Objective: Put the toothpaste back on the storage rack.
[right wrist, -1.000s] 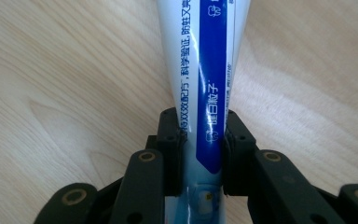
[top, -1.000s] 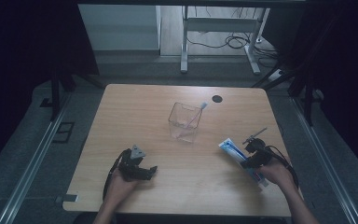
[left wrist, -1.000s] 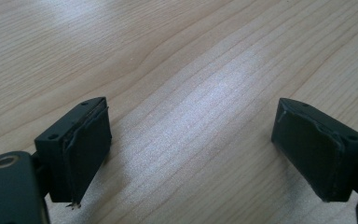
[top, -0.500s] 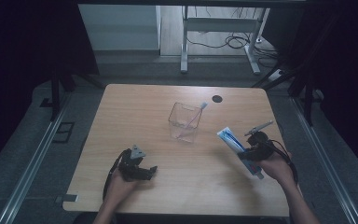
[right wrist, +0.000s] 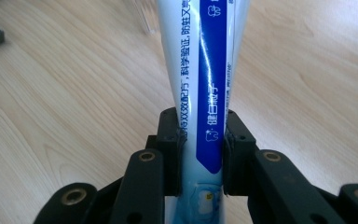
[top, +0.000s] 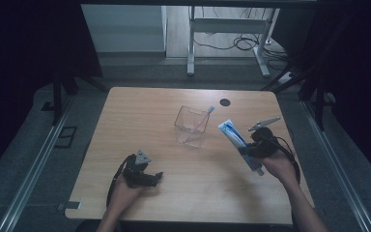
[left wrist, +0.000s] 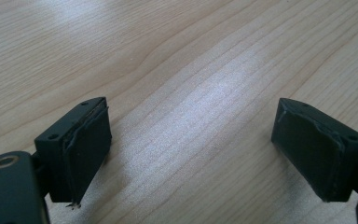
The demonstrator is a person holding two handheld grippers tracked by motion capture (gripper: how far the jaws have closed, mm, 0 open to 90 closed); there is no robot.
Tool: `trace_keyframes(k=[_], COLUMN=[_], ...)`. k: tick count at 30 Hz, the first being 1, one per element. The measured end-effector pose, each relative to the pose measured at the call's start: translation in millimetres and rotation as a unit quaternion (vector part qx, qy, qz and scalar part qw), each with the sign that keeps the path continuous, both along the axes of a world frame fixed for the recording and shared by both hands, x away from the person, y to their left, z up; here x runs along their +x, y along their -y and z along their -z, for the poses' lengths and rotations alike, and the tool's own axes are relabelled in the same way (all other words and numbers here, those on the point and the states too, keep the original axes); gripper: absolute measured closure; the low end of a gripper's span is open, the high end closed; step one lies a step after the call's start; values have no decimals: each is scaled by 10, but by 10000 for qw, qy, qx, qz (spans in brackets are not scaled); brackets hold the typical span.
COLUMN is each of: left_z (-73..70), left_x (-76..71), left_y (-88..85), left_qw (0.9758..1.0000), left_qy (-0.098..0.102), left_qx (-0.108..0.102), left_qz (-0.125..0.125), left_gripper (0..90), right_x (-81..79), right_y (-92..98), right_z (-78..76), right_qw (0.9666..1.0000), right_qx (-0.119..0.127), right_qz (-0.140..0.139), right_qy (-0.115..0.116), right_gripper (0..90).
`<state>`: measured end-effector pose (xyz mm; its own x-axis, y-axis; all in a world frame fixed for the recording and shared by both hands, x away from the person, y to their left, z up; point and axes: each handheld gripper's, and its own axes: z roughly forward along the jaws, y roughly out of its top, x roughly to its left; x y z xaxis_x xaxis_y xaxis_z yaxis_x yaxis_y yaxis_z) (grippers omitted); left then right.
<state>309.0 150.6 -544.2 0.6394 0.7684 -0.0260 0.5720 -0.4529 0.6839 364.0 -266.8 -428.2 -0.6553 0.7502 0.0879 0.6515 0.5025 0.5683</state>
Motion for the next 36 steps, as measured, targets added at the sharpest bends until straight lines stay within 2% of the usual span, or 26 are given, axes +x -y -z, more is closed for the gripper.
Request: trace_keyframes(k=[15,27,36], left_z=[0,0,1], left_x=[4,4,4], left_y=[-2,-2,-2], left_qw=[10000,10000,10000], left_qy=[21,21,24], left_qx=[12,16,13], left_qz=[15,13,11], left_gripper=[120,120,120], right_x=[142,242,348], right_y=[-237,-417,-576], right_z=[-204,-277,-397], right_qw=[9988,9976,9960], right_qx=[354,524,676], right_qz=[-56,-99,-131], right_qy=[325,433,571], right_gripper=[728,727,728])
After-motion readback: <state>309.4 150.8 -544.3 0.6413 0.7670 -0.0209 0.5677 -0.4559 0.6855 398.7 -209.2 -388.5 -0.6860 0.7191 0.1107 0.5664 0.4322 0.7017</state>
